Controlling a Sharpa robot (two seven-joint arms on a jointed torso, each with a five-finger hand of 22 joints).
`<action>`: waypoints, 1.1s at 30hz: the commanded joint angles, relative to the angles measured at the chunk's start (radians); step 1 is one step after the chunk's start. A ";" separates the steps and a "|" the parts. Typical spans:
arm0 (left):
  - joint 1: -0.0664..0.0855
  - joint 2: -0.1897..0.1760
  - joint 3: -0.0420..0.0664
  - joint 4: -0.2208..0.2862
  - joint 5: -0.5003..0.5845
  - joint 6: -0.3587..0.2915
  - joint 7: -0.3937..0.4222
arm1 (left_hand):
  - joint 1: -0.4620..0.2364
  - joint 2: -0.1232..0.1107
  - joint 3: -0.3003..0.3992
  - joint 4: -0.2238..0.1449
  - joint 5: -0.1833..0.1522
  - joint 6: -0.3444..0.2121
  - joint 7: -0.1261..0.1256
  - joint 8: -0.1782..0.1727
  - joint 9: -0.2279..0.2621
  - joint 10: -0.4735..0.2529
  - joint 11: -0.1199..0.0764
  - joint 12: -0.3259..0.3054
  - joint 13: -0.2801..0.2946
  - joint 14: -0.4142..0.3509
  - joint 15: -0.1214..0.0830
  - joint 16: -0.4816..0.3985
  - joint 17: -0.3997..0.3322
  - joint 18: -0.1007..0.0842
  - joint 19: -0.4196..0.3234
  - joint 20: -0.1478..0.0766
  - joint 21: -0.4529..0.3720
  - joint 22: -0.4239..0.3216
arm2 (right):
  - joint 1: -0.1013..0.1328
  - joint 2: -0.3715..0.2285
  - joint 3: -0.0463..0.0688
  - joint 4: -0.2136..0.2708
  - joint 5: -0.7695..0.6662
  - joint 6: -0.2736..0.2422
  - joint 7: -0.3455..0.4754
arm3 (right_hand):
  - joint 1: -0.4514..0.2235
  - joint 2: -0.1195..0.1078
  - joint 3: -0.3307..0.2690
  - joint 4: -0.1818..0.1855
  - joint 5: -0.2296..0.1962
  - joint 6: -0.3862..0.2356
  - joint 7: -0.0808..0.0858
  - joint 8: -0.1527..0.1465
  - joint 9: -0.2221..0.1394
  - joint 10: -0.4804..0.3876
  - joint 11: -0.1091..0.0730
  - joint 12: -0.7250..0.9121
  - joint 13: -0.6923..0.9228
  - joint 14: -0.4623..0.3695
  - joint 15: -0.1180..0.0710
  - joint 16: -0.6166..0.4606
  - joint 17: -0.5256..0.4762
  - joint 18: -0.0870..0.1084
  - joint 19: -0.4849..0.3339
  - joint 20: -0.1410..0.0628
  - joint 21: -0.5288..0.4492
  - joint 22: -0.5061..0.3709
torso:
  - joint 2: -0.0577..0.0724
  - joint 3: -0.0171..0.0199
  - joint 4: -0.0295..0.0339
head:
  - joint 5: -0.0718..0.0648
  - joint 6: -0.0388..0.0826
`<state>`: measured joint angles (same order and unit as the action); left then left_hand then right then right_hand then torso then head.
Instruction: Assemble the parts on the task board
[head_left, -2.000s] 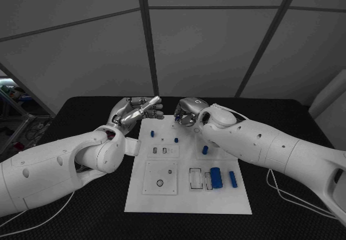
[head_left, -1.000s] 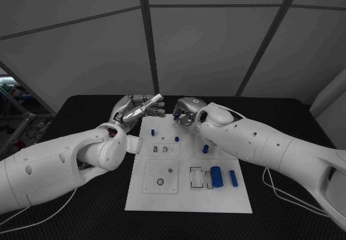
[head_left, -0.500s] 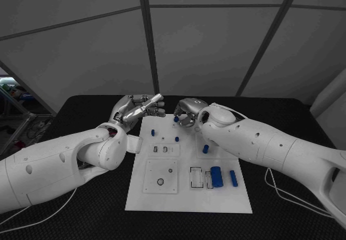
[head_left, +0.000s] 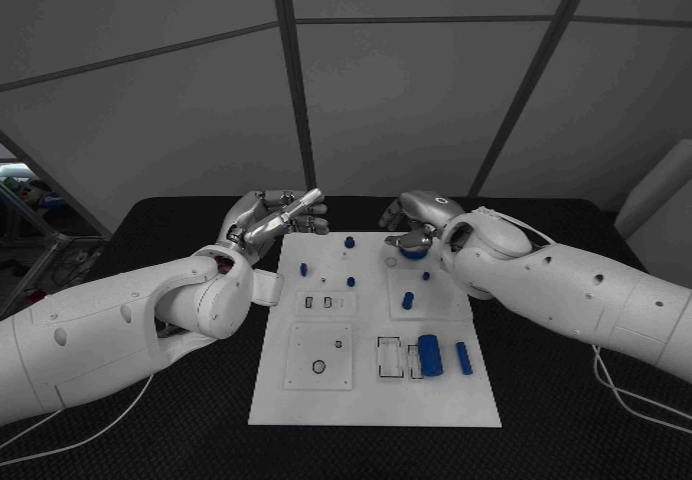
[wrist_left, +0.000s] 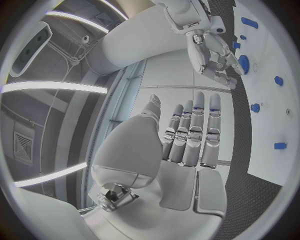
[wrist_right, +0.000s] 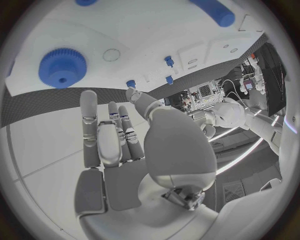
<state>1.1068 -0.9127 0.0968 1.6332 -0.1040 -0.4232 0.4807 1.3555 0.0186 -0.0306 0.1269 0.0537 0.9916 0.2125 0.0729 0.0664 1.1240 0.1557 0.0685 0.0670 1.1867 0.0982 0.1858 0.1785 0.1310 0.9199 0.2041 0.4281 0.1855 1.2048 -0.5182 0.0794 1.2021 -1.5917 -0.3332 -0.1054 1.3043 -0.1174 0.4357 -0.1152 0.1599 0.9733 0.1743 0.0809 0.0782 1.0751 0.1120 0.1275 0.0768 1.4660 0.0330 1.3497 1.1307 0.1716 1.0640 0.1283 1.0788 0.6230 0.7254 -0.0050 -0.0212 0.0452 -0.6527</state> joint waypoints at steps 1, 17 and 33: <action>0.002 0.000 0.001 -0.003 -0.006 0.012 0.003 | -0.003 0.005 -0.005 0.000 -0.001 -0.004 0.006 -0.007 -0.001 -0.008 0.002 -0.005 0.000 -0.006 0.003 -0.007 0.002 0.050 -0.003 0.006 0.006 -0.002 | 0.005 -0.045 0.012 0.038 0.108 -0.024 -0.024 | -0.012 0.015 0.001 0.018 0.001 0.039 -0.002 0.016 0.007 0.093 -0.017 0.041 0.015 0.022 -0.018 0.011 0.016 0.000 0.016 -0.005 0.013 0.019 | -0.007 0.0017 -0.0091 | 0.001 0.002; 0.002 0.010 0.001 -0.020 -0.006 0.018 -0.001 | -0.003 0.005 -0.005 0.000 -0.001 -0.004 0.006 -0.007 -0.001 -0.009 0.002 -0.005 0.000 -0.006 0.003 -0.008 0.002 0.050 -0.003 0.006 0.006 -0.002 | 0.012 -0.120 0.028 0.004 0.182 0.168 -0.082 | -0.006 -0.033 -0.227 0.138 0.083 -0.081 -0.024 0.066 0.012 0.138 -0.051 0.817 0.744 0.064 -0.048 0.131 0.229 -0.030 0.126 -0.038 0.086 0.158 | -0.004 0.0046 -0.0108 | -0.004 0.000; 0.001 0.012 0.000 -0.024 -0.006 0.021 -0.002 | -0.004 0.006 -0.006 0.000 -0.001 -0.004 0.006 -0.007 -0.001 -0.009 0.002 -0.005 0.000 -0.006 0.003 -0.008 0.002 0.050 -0.003 0.006 0.006 -0.002 | 0.011 -0.045 0.027 -0.081 0.192 0.210 -0.086 | 0.079 -0.043 -0.329 0.267 0.092 -0.196 0.004 0.092 -0.005 0.257 -0.022 1.182 1.140 0.094 -0.020 0.204 0.394 -0.044 0.167 -0.011 0.149 0.252 | 0.007 0.0056 -0.0052 | -0.014 0.002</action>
<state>1.1065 -0.9019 0.0962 1.6082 -0.1042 -0.4155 0.4764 1.3555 0.0186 -0.0306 0.1269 0.0537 0.9879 0.2163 0.0729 0.0664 1.1204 0.1593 0.0685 0.0670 1.1867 0.0982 0.1820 0.1791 0.1310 0.9199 0.2041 0.4281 0.1855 1.2141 -0.5664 0.1062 1.1262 -1.4076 -0.1482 -0.1892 1.3730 -0.1610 0.1055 0.1452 0.2527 0.7846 0.1754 0.1697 0.0746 1.3294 0.0876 1.3041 1.2158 1.4686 0.0073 1.5507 1.3080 0.1394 1.2263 0.1125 1.2255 0.8745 0.7312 0.0004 -0.0270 0.0320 -0.6499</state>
